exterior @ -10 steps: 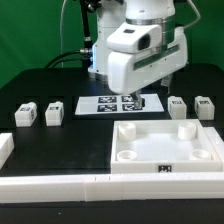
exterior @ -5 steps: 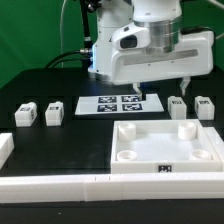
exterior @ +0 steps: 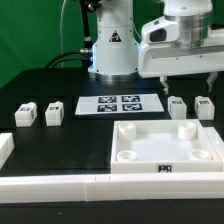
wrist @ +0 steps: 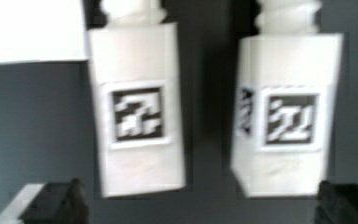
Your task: Assemble one leg
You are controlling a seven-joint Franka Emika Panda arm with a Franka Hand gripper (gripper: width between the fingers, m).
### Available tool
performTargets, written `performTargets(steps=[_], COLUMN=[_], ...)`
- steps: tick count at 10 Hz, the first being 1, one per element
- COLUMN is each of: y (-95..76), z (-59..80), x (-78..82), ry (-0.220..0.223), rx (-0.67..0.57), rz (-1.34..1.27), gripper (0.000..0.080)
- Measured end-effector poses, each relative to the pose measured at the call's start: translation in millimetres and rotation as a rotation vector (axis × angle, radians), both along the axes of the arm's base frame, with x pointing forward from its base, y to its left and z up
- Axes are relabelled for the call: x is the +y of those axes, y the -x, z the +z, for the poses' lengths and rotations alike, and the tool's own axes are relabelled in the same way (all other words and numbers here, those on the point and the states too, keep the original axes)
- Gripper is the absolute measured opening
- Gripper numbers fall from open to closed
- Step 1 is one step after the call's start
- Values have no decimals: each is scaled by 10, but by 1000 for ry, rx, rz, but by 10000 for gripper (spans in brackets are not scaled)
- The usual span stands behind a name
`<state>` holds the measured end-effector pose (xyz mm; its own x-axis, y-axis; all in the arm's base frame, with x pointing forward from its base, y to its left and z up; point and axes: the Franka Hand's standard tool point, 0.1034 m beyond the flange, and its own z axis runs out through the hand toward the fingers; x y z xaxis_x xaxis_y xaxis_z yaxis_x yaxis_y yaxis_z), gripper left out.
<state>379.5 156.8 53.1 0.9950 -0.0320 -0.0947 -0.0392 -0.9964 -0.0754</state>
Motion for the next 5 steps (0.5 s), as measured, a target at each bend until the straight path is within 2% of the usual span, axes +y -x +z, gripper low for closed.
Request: performTargets(steps=[2,5], y=[47,66], z=[-79,-100], x=[212,192], ry=[-19,-10], rx=[-29,24], rz=[41,59], gripper=[649,649])
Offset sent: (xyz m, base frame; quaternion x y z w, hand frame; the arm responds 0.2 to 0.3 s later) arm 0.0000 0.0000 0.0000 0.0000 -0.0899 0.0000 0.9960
